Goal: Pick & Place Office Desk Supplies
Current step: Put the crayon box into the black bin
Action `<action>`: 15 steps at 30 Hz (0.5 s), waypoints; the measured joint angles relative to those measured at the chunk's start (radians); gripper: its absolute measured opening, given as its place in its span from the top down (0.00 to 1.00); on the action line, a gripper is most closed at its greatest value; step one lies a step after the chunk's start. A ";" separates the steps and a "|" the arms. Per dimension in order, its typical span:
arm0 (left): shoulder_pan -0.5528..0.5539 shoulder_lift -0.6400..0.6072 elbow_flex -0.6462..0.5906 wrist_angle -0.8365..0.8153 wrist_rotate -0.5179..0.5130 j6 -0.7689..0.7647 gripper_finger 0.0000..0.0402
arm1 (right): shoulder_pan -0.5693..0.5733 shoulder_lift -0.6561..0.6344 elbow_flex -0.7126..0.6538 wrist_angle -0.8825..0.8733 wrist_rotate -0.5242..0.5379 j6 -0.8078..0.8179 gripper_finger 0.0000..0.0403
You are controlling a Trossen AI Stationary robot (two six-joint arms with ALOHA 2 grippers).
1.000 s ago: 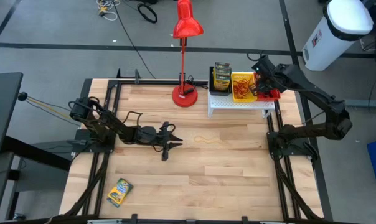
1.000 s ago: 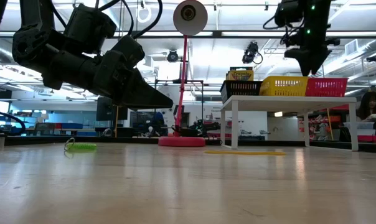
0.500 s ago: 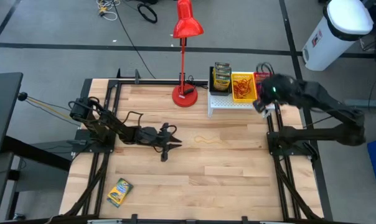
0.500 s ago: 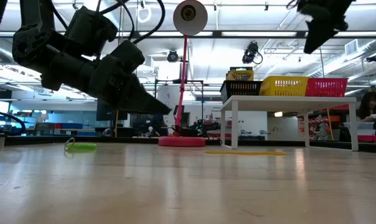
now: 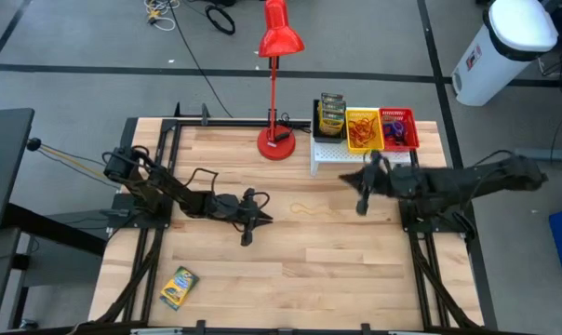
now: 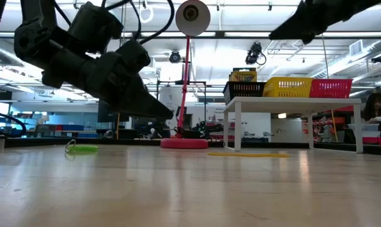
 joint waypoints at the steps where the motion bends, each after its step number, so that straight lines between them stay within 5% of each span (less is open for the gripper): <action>1: -0.010 0.000 0.006 -0.004 0.000 0.000 0.90 | 0.029 0.007 -0.034 0.080 -0.003 -0.027 0.98; 5: -0.053 0.000 0.027 -0.031 0.002 0.006 0.98 | 0.137 0.038 -0.143 0.332 0.015 -0.119 0.97; 15: -0.054 0.000 0.113 -0.098 0.071 0.012 0.95 | 0.234 0.079 -0.304 0.601 0.000 -0.103 0.99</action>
